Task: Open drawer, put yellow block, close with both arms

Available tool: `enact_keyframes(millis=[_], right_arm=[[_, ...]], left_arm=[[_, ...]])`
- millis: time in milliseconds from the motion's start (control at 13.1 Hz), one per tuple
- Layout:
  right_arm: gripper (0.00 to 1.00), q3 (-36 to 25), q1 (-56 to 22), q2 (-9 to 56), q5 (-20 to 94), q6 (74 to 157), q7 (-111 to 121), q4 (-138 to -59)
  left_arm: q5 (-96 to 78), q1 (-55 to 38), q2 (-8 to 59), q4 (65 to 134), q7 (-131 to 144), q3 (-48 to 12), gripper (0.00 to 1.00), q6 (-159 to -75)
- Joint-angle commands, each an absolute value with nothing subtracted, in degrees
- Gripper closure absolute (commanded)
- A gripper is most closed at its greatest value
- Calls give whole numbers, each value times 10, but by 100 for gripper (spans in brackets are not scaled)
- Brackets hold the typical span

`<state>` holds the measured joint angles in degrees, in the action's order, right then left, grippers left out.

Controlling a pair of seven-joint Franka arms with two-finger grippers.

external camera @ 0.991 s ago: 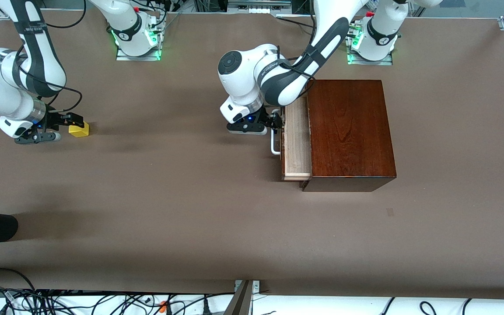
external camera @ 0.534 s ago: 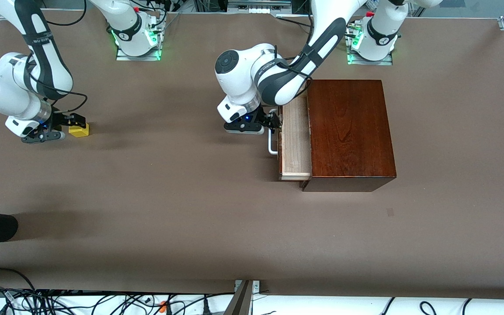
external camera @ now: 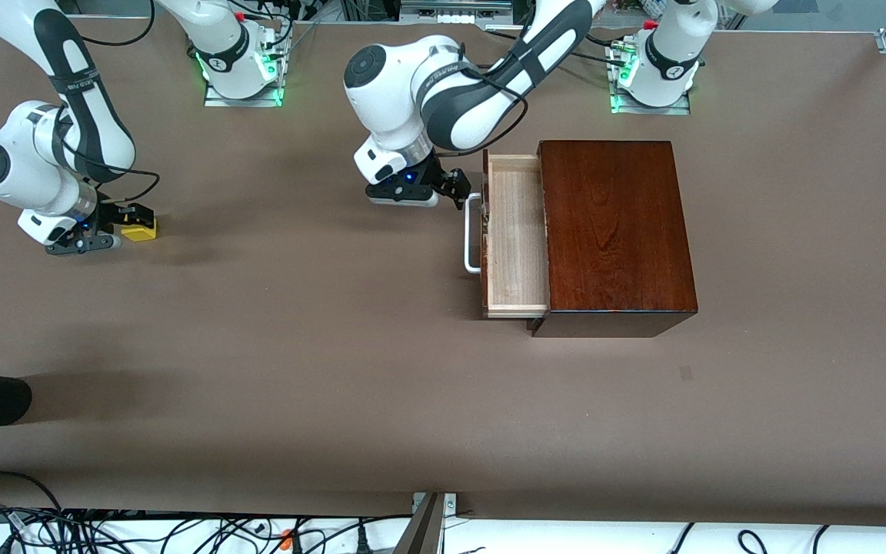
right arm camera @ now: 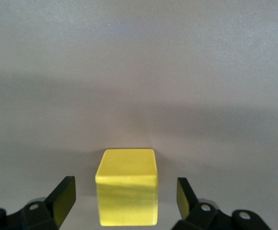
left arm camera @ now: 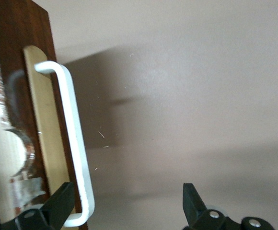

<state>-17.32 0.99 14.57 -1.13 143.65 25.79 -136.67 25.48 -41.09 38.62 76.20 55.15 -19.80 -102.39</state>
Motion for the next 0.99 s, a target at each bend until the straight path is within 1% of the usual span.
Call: enact_keyframes(millis=[0, 152, 229, 457, 610, 762, 915], right_arm=[[13, -171, 21, 147, -16, 1450, 272, -1373], [18, -171, 22, 152, -16, 1458, 282, -1377], [24, -171, 23, 154, -16, 1467, 282, -1382], [41, -171, 23, 152, -15, 1466, 282, -1384], [55, -171, 22, 142, -15, 1454, 282, -1384], [65, -170, 22, 120, -15, 1423, 286, -1380], [68, -159, 18, 67, -15, 1354, 289, -1371]], left_arm=[[238, -399, 336, 734, 548, -203, 0, -969], [179, -346, 292, 734, 543, -205, 0, -945], [151, -319, 273, 734, 517, -205, 0, -940], [90, -209, 231, 734, 398, -206, 0, -883], [72, -139, 215, 734, 317, -206, 0, -859], [58, -71, 201, 734, 222, -206, 0, -822], [55, -10, 193, 734, 114, -203, 0, -784]])
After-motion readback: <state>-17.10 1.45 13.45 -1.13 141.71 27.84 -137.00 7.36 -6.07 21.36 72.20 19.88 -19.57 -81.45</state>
